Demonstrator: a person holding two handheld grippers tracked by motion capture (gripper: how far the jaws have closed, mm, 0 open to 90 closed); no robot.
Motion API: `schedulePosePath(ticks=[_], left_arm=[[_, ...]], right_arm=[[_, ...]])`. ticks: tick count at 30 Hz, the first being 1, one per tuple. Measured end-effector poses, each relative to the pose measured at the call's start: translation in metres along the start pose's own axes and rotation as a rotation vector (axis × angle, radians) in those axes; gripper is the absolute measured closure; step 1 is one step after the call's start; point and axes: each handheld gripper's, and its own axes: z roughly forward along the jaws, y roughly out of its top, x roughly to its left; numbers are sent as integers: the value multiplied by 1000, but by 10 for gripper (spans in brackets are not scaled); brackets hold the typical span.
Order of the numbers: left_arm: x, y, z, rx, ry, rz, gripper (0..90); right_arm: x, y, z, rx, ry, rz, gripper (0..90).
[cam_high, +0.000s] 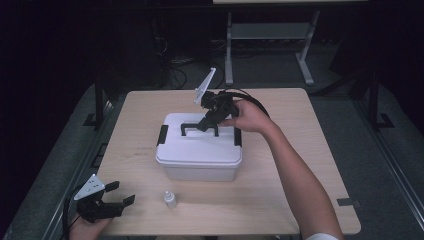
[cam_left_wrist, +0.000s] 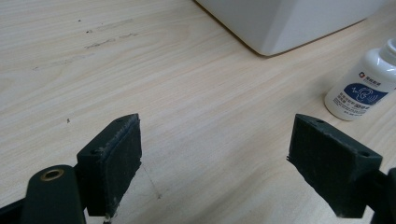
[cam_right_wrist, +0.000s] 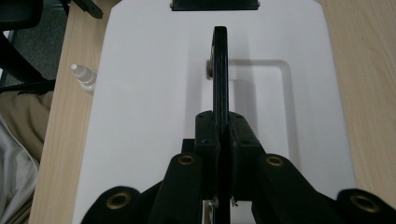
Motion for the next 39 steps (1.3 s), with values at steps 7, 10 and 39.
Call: schedulePosePath(ticks=[7, 10, 39], left_arm=[[1, 0, 0, -2, 1, -2, 172], [1, -1, -1, -6, 3, -4, 171], [1, -1, -3, -9, 7, -9, 172]], right_arm=[[1, 7, -3, 10, -7, -16, 843], [1, 9, -5, 7, -6, -20, 843], [21, 24, -58, 26, -93, -47, 845]])
